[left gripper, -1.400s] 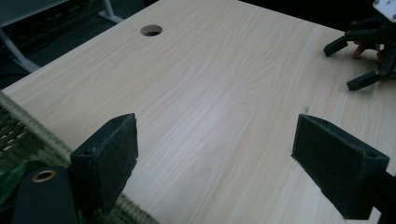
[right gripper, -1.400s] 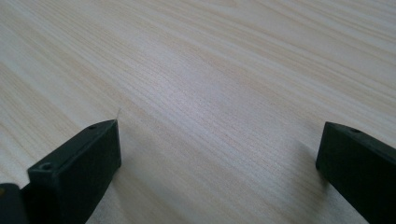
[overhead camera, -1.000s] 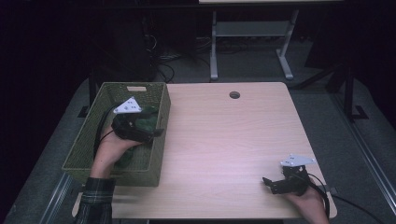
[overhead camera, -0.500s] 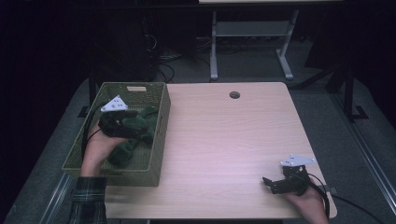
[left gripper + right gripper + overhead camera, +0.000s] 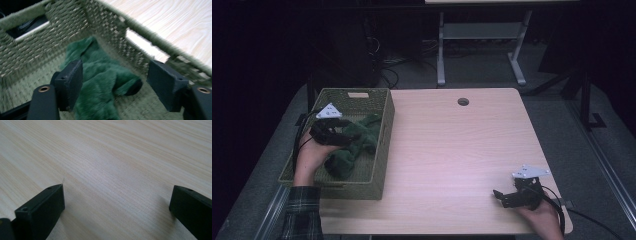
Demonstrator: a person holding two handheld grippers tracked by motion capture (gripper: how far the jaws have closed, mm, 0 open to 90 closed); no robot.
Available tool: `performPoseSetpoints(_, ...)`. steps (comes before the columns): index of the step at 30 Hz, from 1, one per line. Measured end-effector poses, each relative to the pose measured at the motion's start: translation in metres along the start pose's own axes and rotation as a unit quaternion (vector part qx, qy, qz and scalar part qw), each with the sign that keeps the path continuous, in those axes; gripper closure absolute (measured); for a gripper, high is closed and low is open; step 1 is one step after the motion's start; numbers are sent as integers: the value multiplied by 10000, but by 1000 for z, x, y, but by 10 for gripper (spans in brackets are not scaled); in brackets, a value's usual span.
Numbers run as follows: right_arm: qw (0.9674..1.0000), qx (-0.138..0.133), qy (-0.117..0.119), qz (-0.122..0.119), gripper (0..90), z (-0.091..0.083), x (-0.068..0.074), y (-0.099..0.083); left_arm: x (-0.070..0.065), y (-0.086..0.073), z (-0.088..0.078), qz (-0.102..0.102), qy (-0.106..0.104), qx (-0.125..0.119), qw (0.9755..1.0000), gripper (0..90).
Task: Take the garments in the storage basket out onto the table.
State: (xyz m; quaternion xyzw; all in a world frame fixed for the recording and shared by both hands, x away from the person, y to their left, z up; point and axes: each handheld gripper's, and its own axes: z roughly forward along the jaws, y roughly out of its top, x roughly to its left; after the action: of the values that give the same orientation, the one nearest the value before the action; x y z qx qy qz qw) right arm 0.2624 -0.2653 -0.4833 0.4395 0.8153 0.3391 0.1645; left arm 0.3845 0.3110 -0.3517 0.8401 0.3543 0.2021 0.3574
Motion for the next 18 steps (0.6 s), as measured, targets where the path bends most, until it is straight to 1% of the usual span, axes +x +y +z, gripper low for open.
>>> performPoseSetpoints(2,10000,-4,0,-6,0,0,0,0,5,-3,2,-54,46,61,10000,298)
performPoseSetpoints(4,10000,-1,1,4,0,0,0,0,9,-6,5,-51,107,154,9998,308)
performPoseSetpoints(7,10000,-4,-1,-3,0,0,0,0,12,-11,9,-70,118,241,9996,321)
performPoseSetpoints(11,10000,-5,0,0,0,0,0,0,15,-16,14,-129,142,306,9993,325)
performPoseSetpoints(15,10000,-4,-1,-6,0,0,0,0,17,-22,21,-73,236,575,9980,324)
performPoseSetpoints(18,10000,-1,-1,0,0,0,0,0,18,-25,26,-86,223,659,9975,324)
